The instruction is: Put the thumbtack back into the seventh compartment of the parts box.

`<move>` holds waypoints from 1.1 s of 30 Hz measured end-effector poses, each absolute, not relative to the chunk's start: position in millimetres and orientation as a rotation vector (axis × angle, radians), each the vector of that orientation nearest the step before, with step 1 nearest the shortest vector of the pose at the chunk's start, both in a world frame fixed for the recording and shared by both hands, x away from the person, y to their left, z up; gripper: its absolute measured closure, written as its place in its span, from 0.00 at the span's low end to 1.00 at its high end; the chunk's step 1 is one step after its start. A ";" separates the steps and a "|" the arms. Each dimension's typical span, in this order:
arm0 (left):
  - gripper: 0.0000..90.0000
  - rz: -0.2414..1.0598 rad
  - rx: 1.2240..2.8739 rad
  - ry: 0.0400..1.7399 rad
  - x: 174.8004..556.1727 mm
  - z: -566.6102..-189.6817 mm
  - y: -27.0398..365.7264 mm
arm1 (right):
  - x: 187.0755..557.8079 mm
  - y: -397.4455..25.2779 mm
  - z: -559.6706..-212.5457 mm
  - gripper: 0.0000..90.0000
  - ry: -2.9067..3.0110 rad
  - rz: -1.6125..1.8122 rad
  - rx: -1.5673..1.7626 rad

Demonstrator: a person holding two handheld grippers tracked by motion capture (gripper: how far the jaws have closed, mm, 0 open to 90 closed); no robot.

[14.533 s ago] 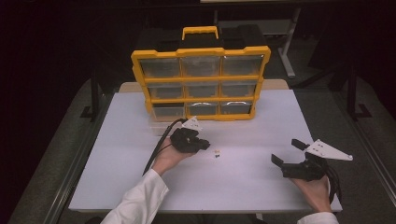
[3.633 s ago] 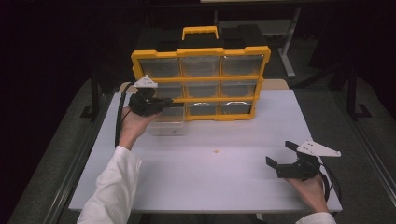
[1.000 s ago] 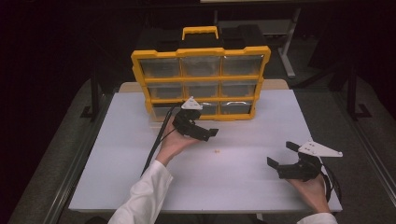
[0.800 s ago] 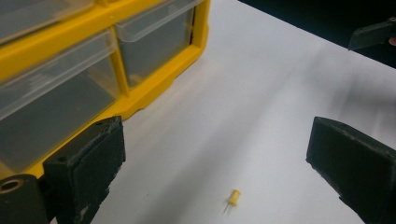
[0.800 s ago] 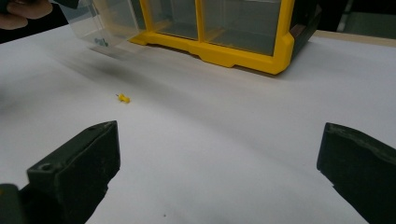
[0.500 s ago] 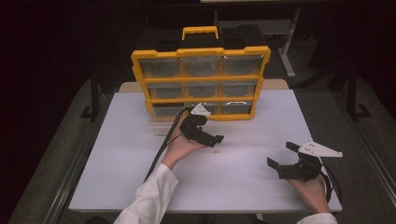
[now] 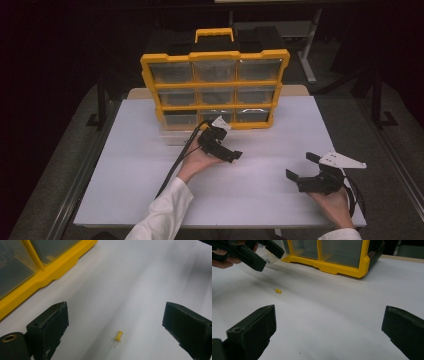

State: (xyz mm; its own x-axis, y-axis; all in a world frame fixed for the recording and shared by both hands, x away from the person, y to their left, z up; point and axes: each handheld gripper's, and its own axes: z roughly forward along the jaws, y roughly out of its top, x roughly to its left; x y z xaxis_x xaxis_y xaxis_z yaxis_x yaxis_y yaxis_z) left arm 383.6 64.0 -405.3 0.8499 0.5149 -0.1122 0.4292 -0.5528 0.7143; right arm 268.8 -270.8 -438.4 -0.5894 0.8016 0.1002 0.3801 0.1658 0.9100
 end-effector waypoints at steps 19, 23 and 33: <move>0.17 0.066 2.327 0.639 378.9 -425.8 51.8 | 269.1 -270.0 -438.6 0.00 2.055 1.405 1.118; 0.22 0.081 2.364 0.632 376.4 -431.6 50.1 | 269.2 -268.8 -438.6 0.00 2.061 1.403 1.113; 0.40 0.083 2.366 0.664 377.7 -435.9 56.1 | 268.9 -269.2 -438.4 0.00 2.059 1.401 1.112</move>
State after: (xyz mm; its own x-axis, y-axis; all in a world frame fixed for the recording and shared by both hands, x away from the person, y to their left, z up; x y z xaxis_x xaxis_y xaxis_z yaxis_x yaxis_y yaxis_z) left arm 377.7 56.1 -435.9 0.8687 0.4825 -0.1126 0.4399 -0.6467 0.6231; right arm 268.9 -269.2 -438.4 -0.5969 0.7964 0.0976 0.3831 0.1761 0.9068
